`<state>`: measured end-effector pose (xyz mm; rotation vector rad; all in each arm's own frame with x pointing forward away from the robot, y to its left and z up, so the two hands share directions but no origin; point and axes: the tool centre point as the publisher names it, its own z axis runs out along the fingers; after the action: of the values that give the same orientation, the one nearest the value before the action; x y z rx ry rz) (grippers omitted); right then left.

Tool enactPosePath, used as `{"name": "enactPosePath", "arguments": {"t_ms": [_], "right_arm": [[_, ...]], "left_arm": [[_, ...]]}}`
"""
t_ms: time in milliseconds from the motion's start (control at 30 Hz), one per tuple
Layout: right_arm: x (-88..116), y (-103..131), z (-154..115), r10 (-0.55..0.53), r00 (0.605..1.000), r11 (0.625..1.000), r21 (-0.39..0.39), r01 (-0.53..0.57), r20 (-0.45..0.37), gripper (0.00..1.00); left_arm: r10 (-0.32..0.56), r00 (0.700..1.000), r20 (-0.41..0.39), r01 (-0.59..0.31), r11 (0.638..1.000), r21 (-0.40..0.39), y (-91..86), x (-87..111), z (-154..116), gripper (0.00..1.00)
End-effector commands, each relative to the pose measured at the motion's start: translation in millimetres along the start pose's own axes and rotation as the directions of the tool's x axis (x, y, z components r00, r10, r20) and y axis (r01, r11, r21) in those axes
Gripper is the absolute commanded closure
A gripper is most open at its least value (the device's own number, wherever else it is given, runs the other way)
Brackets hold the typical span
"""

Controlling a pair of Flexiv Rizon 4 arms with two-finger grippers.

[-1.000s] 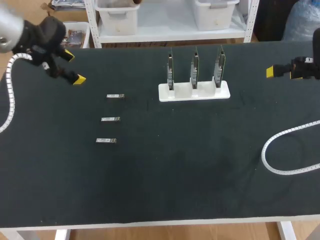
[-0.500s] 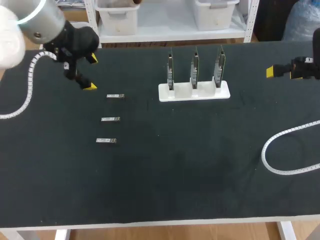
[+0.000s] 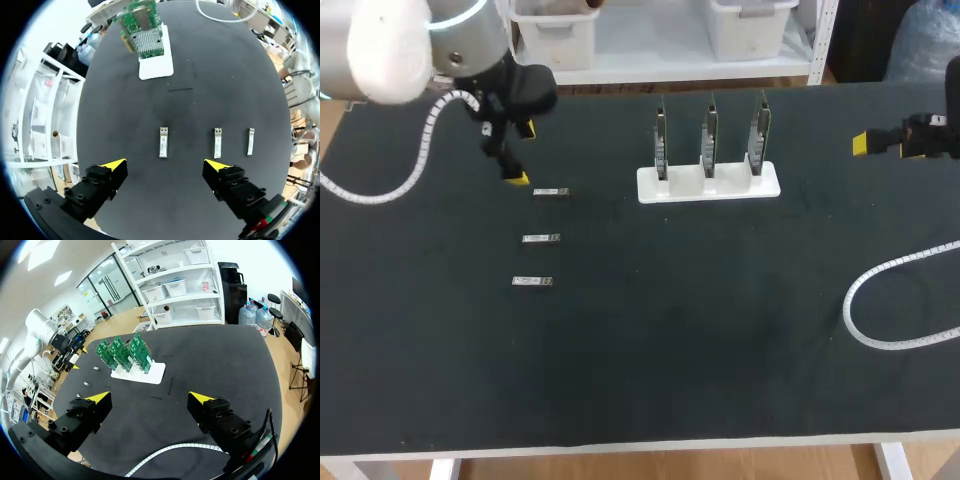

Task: Pick up the optical module with the left hand, and insert it into the network port with the right hand.

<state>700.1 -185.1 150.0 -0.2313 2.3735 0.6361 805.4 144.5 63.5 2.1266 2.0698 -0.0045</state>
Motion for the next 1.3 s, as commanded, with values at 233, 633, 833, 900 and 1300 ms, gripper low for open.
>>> {"name": "enactPosePath", "arguments": {"t_ms": [233,633,833,900,1300], "right_arm": [[0.0,0.0,0.0,0.0,1.0,1.0,0.0,0.0,0.0,0.0],[0.0,0.0,0.0,0.0,1.0,1.0,0.0,0.0,0.0,0.0],[0.0,0.0,0.0,0.0,1.0,1.0,0.0,0.0,0.0,0.0],[0.0,0.0,0.0,0.0,1.0,1.0,0.0,0.0,0.0,0.0],[0.0,0.0,0.0,0.0,1.0,1.0,0.0,0.0,0.0,0.0]], "left_arm": [[-0.007,0.998,-0.067,0.017,0.988,0.151,2.0,-2.3,22.3,0.0],[-0.094,0.996,-0.008,0.094,0.988,0.12,-13.2,-5.4,40.6,0.0],[-0.056,0.998,-0.007,0.056,0.994,0.094,-19.9,-4.1,46.6,0.0],[-0.035,0.999,-0.014,0.036,0.996,0.082,-21.9,-3.8,49.0,0.0],[-0.032,0.999,0.008,0.032,0.997,0.072,-19.1,-10.5,57.5,0.0]]}}
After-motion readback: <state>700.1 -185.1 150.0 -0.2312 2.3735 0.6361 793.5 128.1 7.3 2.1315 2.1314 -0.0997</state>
